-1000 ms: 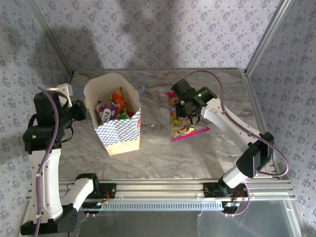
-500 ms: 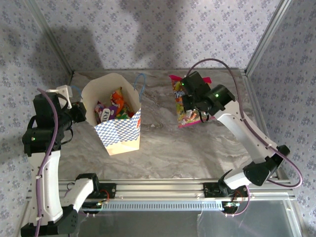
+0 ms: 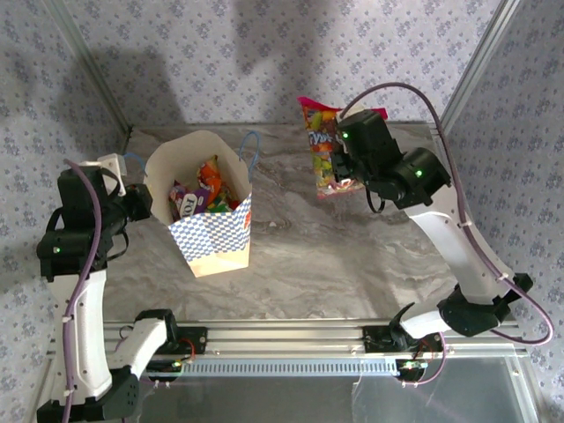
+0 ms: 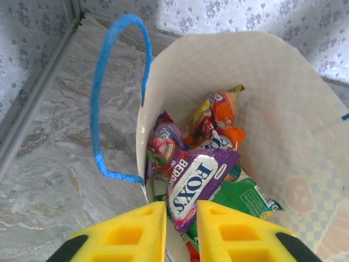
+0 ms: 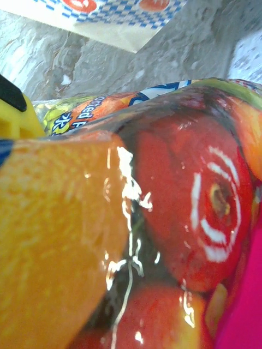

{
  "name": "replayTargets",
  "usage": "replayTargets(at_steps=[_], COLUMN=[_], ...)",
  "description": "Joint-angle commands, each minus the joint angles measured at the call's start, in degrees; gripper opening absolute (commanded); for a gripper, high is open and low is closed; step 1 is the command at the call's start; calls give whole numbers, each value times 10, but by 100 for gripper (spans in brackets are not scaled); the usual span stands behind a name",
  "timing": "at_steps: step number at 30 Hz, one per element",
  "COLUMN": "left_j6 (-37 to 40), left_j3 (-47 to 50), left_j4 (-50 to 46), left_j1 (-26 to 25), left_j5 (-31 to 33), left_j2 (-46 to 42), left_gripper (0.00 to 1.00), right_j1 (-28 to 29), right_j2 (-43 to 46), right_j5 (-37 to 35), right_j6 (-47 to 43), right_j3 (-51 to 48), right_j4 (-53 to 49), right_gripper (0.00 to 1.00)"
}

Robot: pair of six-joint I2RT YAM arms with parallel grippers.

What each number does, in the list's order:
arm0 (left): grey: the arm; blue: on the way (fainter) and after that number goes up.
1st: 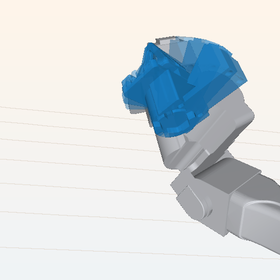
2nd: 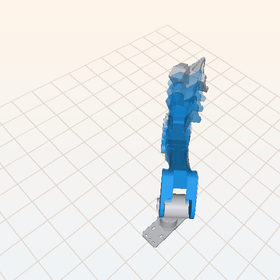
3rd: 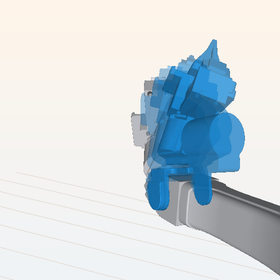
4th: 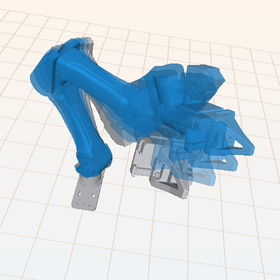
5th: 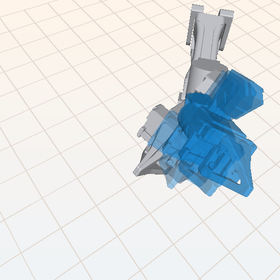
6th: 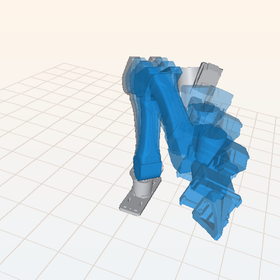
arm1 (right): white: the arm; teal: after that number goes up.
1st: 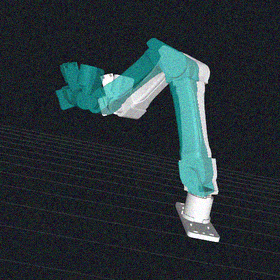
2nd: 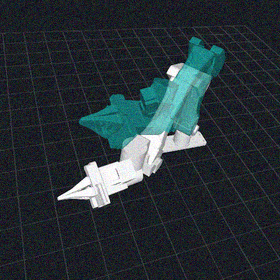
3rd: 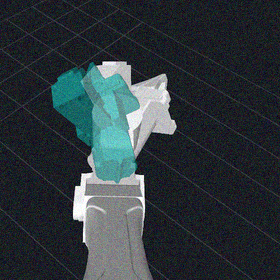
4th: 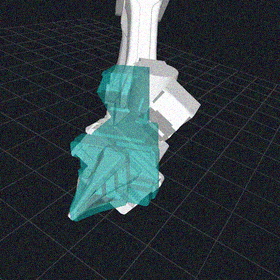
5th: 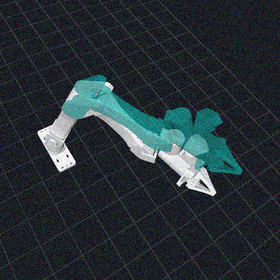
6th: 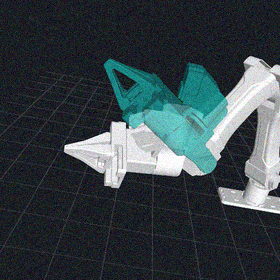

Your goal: Place the snacks into the paper bag

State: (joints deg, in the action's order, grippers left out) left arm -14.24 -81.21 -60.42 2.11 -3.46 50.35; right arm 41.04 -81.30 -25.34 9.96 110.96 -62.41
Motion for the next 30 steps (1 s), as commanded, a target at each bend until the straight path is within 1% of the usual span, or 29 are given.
replayTargets(at_steps=[1,4,9,12,16,25,29,30], left_j6=[15,28,47,56,62,78,79,78], left_j3=[-45,-70,-89,-119,-147,-119,-100,-98], left_j4=[-32,-66,-81,-98,-92,-54,-17,-11], left_j1=[-4,-4,2,12,26,85,133,139], left_j5=[33,66,82,81,73,13,-79,-90], left_j2=[-2,18,48,83,120,130,128,129], left_gripper=[27,36,46,51,52,52,48,47], right_j1=[20,44,81,88,90,91,93,94], right_j2=[7,-4,-24,-29,-31,-36,-52,-58], right_j5=[-34,-41,-51,14,83,163,187,193], right_j6=[-32,-53,-87,-84,-46,20,45,51], right_j3=[72,115,192,220,237,223,215,216], right_j4=[77,84,92,92,111,184,213,222], right_gripper=[0,0,0,0,0,0,0,0])
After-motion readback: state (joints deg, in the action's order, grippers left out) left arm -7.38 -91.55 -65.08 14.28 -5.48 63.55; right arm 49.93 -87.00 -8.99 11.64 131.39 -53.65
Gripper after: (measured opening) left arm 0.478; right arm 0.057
